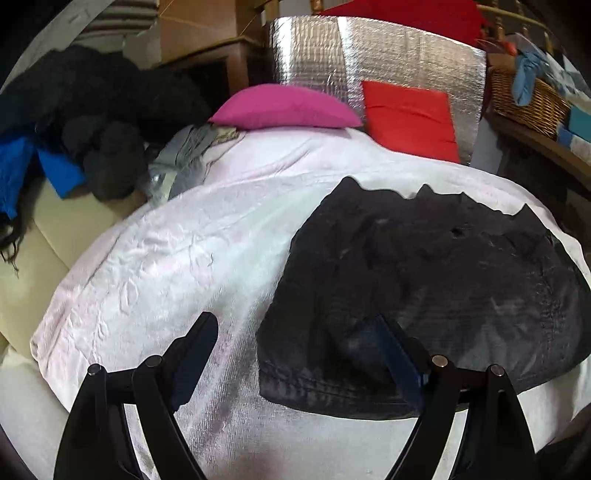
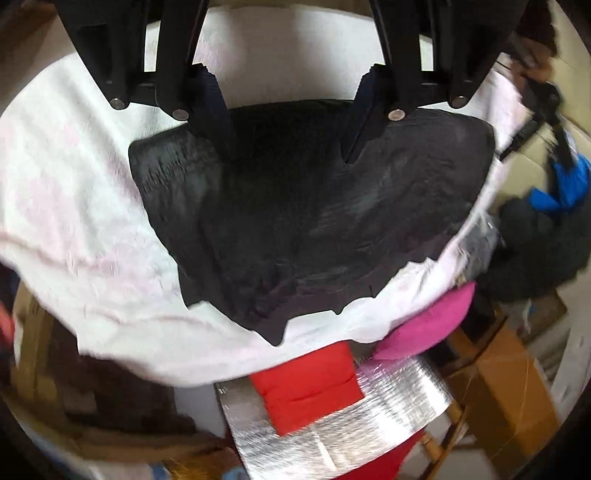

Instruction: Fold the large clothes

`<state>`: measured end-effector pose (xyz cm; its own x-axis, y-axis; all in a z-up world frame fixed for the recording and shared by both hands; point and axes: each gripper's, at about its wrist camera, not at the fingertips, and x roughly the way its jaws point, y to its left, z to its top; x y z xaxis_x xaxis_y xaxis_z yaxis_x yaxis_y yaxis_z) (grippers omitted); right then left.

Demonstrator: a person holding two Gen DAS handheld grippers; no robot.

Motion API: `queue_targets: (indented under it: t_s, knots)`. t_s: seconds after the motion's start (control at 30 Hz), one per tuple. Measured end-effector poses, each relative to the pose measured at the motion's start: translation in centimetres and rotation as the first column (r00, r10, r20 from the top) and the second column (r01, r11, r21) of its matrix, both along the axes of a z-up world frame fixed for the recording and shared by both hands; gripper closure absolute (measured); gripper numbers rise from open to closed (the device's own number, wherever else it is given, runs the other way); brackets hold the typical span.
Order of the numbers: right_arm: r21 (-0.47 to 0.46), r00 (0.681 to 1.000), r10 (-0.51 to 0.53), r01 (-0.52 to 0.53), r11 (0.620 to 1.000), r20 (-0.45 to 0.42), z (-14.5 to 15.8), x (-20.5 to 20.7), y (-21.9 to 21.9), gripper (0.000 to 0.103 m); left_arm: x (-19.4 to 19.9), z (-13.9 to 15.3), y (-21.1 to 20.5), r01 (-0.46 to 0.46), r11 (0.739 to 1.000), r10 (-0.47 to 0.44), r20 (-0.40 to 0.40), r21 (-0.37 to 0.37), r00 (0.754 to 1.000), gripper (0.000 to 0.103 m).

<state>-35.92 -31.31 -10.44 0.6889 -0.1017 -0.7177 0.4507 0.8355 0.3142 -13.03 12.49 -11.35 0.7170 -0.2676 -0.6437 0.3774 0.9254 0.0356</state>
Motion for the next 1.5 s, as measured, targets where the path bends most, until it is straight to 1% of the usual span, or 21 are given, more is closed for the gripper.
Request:
queue_targets:
  t_s: [0.07,0.17,0.4,0.63,1.03,1.1,1.17,1.2,1.23,1.27,1.3,1.37,1.4,1.43,1.5]
  knots:
    - [-0.038,0.999,0.037,-0.038,0.999,-0.013,0.1,1.0,1.2,0.041,-0.5,0.7,-0.3,0.012,1.000,-0.012,0.024,0.001,1.000,0.016]
    - [-0.043,0.998,0.056,-0.056,0.997,-0.011,0.1,1.6,1.9,0.041,-1.2,1.0,-0.5,0.012,1.000,-0.012,0.040,0.005,0.999,0.016]
    - [-0.036,0.997,0.071,-0.072,0.997,-0.030,-0.8,3.5,3.1,0.041,-1.2,0.9,-0.5,0.012,1.000,-0.012,0.026,0.014,1.000,0.016]
    - [-0.050,0.994,0.100,-0.102,0.993,-0.042,-1.1,5.0,4.4,0.041,-1.0,0.8,-0.3,0.001,1.000,-0.002,0.019,0.023,1.000,0.016]
    - [-0.044,0.993,0.105,-0.108,0.993,-0.058,-1.7,5.4,4.6,0.041,-0.9,0.6,-0.3,-0.007,0.999,0.006,0.016,0.034,1.000,0.016]
    - [-0.047,0.994,0.101,-0.104,0.994,-0.046,-1.4,5.0,4.4,0.041,-0.7,0.3,-0.5,-0.007,0.999,0.007,0.004,0.044,1.000,0.016]
    - [-0.072,0.998,0.067,-0.068,0.995,-0.010,-0.6,4.1,3.8,0.044,-0.1,-0.5,-0.7,-0.008,0.998,0.010,-0.041,0.061,0.999,0.016]
    - [-0.080,0.999,0.050,-0.050,0.996,0.004,-0.3,3.8,3.2,0.052,0.3,-1.1,-0.8,-0.005,0.998,0.010,-0.072,0.070,0.997,0.016]
    - [-0.079,1.000,0.025,-0.024,0.997,0.009,-0.1,3.5,2.5,0.057,0.7,-1.9,-1.0,-0.002,0.996,0.011,-0.112,0.085,0.994,0.016]
    - [-0.062,1.000,-0.002,0.002,0.998,0.006,-0.2,3.3,1.6,0.057,1.1,-2.7,-1.2,0.002,0.995,0.012,-0.146,0.096,0.989,0.016]
    - [-0.042,1.000,-0.025,0.025,0.999,0.000,-0.5,3.1,0.8,0.057,1.3,-3.1,-1.3,0.003,0.995,0.013,-0.161,0.099,0.987,0.016]
    - [-0.001,0.997,-0.066,0.066,0.998,-0.034,-1.5,3.1,-0.6,0.058,1.4,-3.6,-1.7,0.009,0.994,0.010,-0.167,0.112,0.986,0.016]
    - [0.025,0.996,-0.064,0.066,0.998,-0.057,-2.3,3.3,-1.3,0.059,1.4,-3.7,-1.9,0.013,0.993,0.007,-0.167,0.119,0.986,0.016]
    - [0.045,0.996,-0.059,0.062,0.997,-0.063,-2.7,3.4,-1.5,0.059,1.5,-3.7,-1.9,0.012,0.993,0.008,-0.170,0.116,0.985,0.016]
    - [0.048,0.998,-0.049,0.051,0.998,-0.047,-2.5,3.1,-1.6,0.059,1.6,-3.4,-1.5,0.005,0.996,0.011,-0.184,0.088,0.983,0.016]
